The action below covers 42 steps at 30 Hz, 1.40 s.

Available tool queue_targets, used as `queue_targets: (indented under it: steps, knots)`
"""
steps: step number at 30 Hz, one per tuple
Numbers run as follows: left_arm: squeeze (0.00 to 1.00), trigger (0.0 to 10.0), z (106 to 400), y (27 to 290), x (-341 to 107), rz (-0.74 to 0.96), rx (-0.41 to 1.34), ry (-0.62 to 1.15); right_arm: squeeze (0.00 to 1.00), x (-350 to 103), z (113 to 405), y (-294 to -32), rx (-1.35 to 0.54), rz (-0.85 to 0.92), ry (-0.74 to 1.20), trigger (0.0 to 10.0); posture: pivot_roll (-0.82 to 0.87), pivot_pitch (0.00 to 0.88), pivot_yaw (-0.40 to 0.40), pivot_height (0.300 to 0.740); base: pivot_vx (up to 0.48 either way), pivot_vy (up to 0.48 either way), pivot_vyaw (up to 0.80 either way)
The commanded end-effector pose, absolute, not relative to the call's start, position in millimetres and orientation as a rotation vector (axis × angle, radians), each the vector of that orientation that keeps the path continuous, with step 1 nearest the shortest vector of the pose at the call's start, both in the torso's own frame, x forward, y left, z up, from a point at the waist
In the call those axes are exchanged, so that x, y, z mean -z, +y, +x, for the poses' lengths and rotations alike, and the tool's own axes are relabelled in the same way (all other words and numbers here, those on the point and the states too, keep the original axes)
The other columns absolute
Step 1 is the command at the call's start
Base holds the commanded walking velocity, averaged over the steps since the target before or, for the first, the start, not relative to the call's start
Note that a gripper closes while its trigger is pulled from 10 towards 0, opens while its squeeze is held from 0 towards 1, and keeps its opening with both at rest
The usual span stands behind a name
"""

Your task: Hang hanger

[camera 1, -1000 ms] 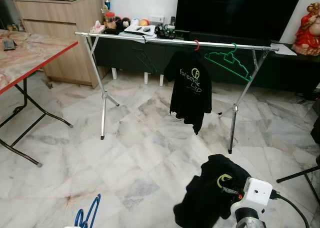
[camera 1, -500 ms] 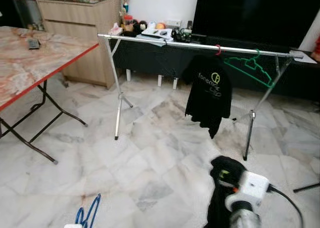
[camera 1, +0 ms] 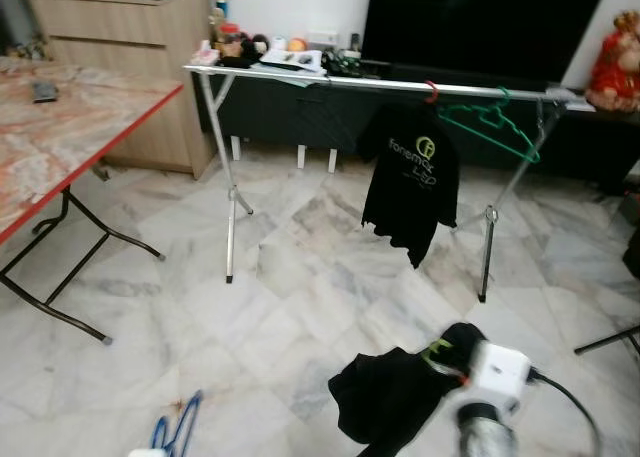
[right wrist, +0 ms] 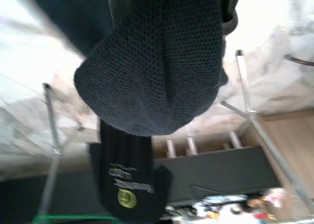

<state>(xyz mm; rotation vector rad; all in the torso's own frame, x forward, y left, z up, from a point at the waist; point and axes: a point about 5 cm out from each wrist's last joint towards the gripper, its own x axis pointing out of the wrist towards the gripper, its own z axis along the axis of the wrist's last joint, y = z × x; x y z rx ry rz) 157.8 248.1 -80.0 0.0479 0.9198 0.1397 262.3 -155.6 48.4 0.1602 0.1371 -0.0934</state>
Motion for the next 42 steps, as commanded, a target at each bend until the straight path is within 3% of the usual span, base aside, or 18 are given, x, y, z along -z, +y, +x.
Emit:
queue_targets:
  steps: [1,42]
  knots:
    - [0.00,10.0,156.2,241.0,83.0,0.031,-0.129,0.935,0.00,-51.8,262.1,-166.4,0.126,0.143,0.118,10.0,-0.03,0.070,-0.035,0.740,0.000,0.476,0.00]
    - [0.00,10.0,149.4,240.5,86.6,0.013,-0.139,0.973,0.00,-58.2,274.9,-166.5,0.120,0.122,0.089,10.0,-0.02,0.090,-0.044,0.740,0.000,0.475,0.00]
